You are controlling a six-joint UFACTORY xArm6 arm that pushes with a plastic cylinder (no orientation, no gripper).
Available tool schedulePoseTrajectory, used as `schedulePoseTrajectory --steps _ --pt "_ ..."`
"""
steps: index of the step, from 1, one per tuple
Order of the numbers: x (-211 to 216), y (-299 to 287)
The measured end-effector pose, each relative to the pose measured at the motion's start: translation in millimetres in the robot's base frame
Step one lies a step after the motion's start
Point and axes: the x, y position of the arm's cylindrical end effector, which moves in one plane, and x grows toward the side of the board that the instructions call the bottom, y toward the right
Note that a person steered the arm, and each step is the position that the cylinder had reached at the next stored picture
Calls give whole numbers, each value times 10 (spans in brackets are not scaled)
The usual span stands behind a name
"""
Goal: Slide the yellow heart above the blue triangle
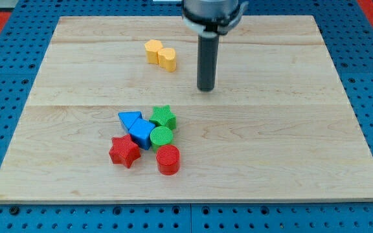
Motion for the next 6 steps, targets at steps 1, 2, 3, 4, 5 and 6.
schedulePoseTrajectory --steps 1,2,3,4,5,6 --pt "-549 24" --pt "-899 -78" --pt "-973 -470" --pt "-820 -691" --pt "-417 -693" --pt "-140 -694"
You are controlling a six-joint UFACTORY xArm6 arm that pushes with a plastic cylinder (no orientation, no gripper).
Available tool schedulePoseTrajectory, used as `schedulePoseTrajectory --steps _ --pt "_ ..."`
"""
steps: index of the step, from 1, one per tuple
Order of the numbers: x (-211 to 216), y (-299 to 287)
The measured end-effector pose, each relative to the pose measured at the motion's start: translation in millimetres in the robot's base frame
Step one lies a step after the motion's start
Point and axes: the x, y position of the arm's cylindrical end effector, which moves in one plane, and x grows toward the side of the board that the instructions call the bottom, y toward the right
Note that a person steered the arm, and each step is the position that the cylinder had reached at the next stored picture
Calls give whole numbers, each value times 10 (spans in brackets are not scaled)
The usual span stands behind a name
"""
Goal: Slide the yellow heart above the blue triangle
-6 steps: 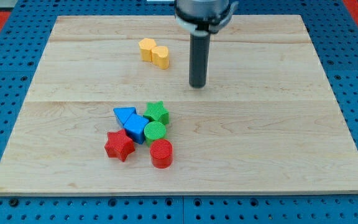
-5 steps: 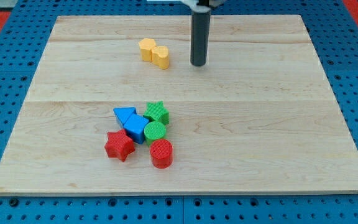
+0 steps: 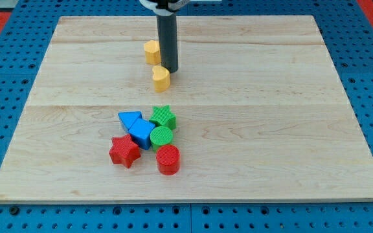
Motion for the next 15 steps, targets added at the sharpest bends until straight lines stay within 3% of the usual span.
schedulePoseTrajectory --steps 3,4,6,7,11,15 --pt "861 -36" --pt "598 -86" --pt "127 364" --pt "-5 256" --pt "117 -237" --pt "760 -338"
